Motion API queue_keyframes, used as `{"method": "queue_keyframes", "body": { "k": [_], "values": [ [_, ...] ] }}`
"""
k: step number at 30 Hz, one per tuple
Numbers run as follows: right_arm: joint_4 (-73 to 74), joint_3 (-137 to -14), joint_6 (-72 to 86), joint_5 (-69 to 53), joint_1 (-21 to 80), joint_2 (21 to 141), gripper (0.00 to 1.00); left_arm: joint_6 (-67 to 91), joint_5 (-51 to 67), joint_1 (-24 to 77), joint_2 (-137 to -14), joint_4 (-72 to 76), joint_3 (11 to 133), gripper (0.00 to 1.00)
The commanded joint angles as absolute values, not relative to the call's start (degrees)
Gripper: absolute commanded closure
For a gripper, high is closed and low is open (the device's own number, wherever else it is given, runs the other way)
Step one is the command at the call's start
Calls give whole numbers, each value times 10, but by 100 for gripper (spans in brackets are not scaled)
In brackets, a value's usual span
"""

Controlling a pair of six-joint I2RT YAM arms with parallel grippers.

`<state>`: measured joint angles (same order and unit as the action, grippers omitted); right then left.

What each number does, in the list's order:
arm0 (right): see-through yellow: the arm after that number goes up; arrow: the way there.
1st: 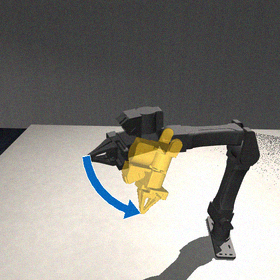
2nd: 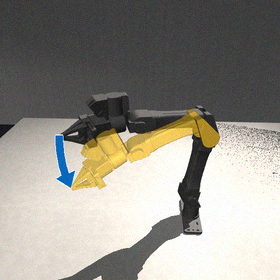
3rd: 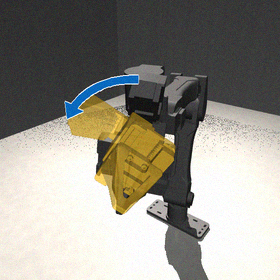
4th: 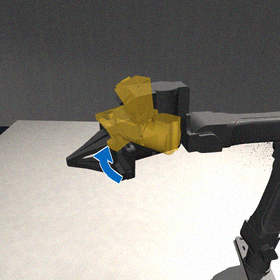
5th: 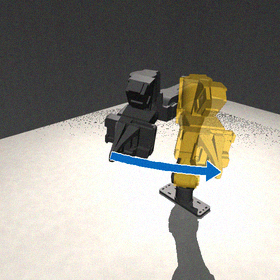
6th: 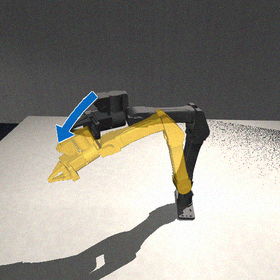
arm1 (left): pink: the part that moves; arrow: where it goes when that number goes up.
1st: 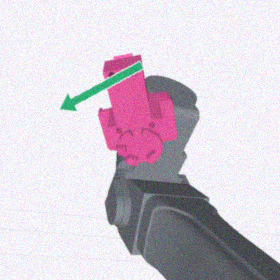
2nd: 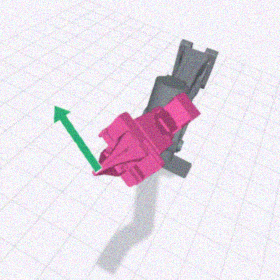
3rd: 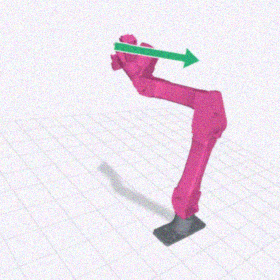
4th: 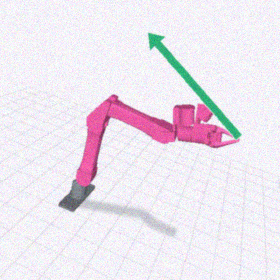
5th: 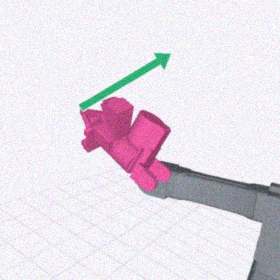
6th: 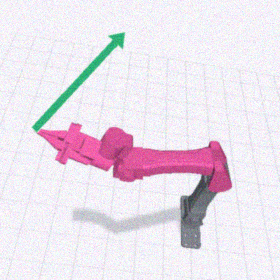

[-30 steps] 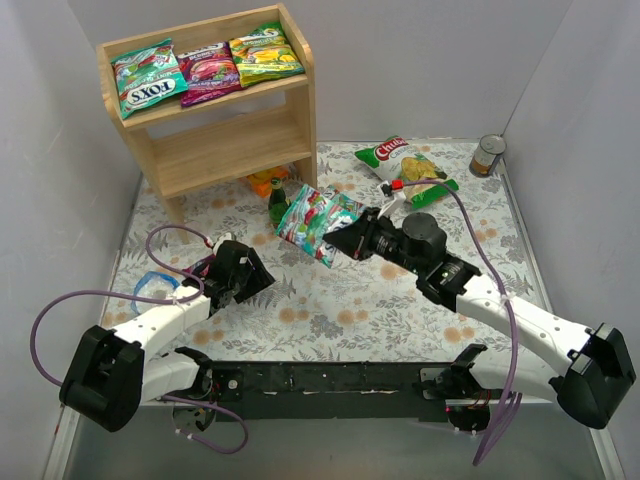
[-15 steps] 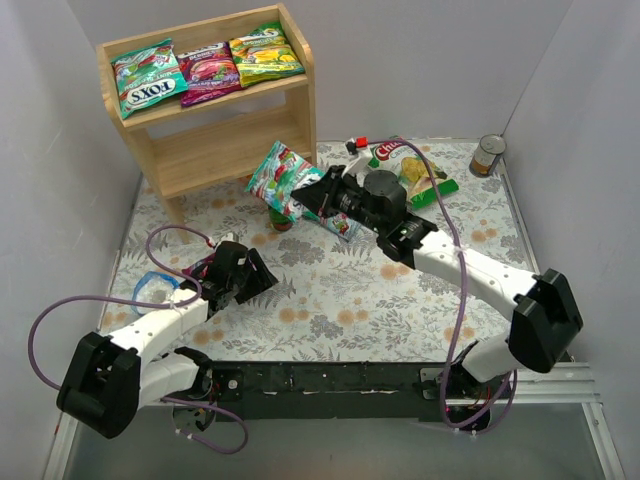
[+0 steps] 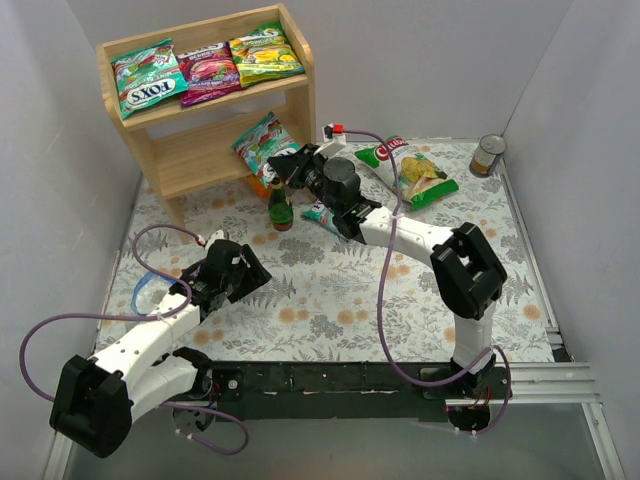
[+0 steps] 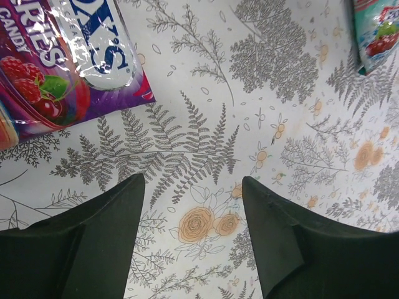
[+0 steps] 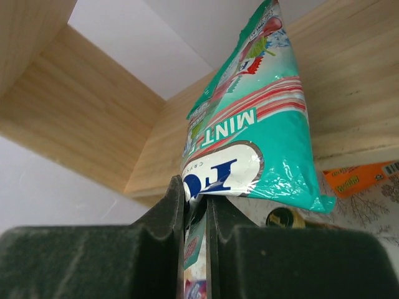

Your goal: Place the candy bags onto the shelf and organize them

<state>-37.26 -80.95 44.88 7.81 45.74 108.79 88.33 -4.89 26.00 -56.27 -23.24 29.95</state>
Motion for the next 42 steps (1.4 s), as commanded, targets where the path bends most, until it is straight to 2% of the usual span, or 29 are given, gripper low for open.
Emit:
{"method": "queue_keyframes", "body": {
  "k": [1,9,24,27,28,33,36,37,38,39,42],
  "values": [
    [-480,-892,491,143,454,1113,99,889,-83,260,-536,-266,324,36],
    [-430,-958,492,213,454,1160,99,892,-92,260,-529,-279,328,34],
    [-369,-1055,477,254,454,1240,99,893,-91,260,-521,-274,318,33],
    [-362,-1058,473,256,454,1245,87,892,-89,260,-523,-272,316,31],
    [-359,-1057,474,256,454,1244,79,892,-87,260,-524,-272,316,30],
    [-358,-1037,477,253,455,1228,62,892,-88,260,-524,-269,315,27],
    [-359,-1015,476,255,455,1211,47,892,-89,260,-525,-269,315,26],
    [-359,-1008,475,254,455,1206,26,892,-91,260,-526,-269,315,26],
    [-361,-996,475,257,457,1195,16,892,-91,260,-526,-269,315,25],
    [-359,-993,475,260,458,1191,10,893,-91,260,-526,-268,315,25],
    [-329,-991,480,262,460,1180,9,893,-92,260,-527,-269,315,24]
  ]
}}
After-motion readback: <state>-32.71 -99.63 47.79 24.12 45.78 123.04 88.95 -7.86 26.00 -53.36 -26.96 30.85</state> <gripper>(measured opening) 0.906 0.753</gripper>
